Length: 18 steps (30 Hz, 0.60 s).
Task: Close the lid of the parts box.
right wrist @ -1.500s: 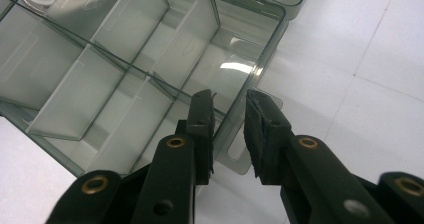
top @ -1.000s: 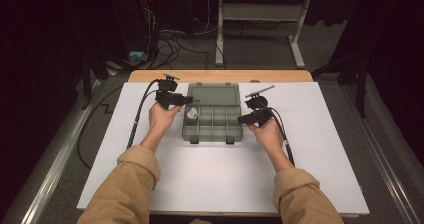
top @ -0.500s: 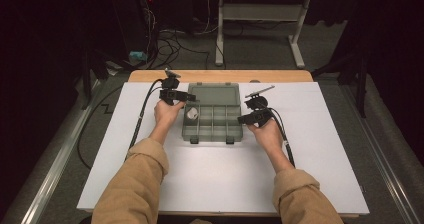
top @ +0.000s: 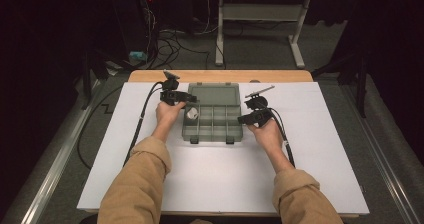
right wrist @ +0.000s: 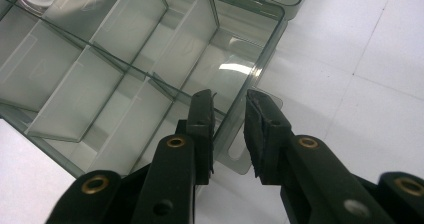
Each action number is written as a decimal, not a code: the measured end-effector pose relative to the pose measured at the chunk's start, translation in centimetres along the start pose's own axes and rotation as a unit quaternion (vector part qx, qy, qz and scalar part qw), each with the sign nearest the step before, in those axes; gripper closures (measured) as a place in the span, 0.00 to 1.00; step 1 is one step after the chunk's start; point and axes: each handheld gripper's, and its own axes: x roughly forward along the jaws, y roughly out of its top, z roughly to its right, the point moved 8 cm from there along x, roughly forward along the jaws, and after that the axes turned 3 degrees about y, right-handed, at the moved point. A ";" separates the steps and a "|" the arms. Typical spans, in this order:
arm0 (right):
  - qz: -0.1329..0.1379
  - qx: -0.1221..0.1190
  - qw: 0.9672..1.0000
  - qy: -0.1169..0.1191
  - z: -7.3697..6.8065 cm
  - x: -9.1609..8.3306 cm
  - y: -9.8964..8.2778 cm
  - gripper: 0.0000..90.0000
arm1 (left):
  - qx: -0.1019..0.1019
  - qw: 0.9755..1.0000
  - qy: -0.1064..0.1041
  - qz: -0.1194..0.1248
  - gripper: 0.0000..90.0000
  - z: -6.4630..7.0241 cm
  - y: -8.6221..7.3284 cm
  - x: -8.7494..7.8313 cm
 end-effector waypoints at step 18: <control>-0.001 0.000 1.000 -0.002 0.0 0.0 0.0 0.83 | 0.017 1.000 -0.003 0.007 0.56 0.3 -0.2 -0.1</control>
